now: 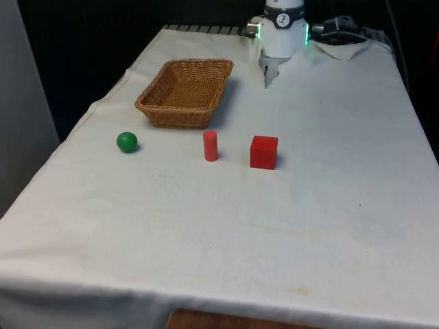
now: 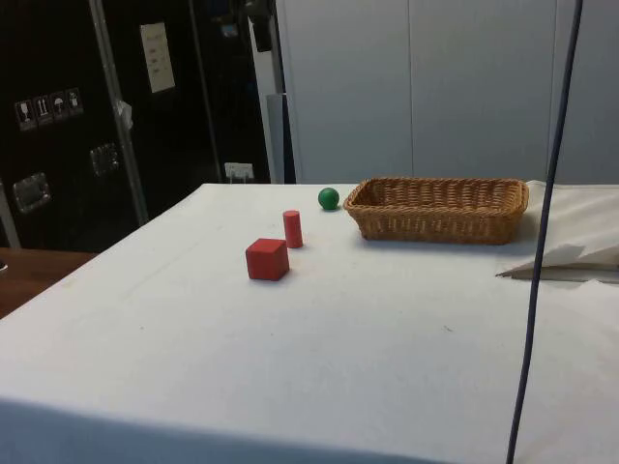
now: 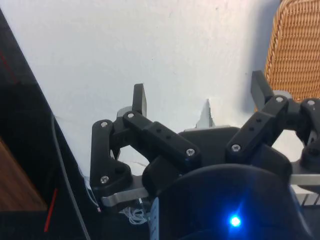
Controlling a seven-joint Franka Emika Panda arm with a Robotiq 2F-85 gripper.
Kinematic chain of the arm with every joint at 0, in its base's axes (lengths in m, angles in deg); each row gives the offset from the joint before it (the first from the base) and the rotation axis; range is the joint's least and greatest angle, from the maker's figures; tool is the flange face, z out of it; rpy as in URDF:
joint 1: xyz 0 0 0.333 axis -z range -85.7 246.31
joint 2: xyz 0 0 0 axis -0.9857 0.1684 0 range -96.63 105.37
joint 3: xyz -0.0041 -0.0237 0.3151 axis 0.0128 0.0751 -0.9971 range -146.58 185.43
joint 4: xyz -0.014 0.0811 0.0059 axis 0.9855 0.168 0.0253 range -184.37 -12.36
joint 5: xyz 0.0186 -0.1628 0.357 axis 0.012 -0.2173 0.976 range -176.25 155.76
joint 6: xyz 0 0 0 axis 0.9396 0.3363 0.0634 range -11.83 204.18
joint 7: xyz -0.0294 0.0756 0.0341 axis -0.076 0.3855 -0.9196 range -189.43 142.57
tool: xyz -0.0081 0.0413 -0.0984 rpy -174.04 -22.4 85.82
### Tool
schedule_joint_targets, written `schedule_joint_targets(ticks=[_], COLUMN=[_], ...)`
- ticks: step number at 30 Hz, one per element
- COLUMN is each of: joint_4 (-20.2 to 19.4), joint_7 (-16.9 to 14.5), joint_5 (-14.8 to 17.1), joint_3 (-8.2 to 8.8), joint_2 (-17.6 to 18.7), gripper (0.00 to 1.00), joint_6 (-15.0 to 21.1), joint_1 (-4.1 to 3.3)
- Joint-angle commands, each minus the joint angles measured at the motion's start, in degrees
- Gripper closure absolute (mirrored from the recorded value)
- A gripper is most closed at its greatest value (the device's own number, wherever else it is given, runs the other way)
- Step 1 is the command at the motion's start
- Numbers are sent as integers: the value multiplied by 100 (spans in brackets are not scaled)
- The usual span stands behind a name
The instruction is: Pick up the object to the left of the cylinder and place it into the basket.
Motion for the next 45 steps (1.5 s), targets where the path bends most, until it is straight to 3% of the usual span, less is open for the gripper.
schedule_joint_targets(ticks=[1,12,19,20,21,24,27,28,29,44,45], joint_4=[0,-126,-447,-390,-527,-642,-762,-710,-854,-1432,-1387], joint_7=[0,120,212,149,218,212,206,155,195,40,46], joint_5=[11,40,-29,29,-46,-63,-80,-17,-92,-115,-86], joint_3=[-6,-172,-298,-298,-315,-344,-367,-367,-378,-378,-390], joint_2=[17,120,103,132,103,103,109,126,115,235,223], gripper=[0,0,0,0,0,0,0,0,0,0,0], joint_6=[17,498,951,831,1066,1232,1392,1278,1513,2355,2240], joint_1=[0,-29,-29,-6,-29,-29,-23,-6,-23,23,23])
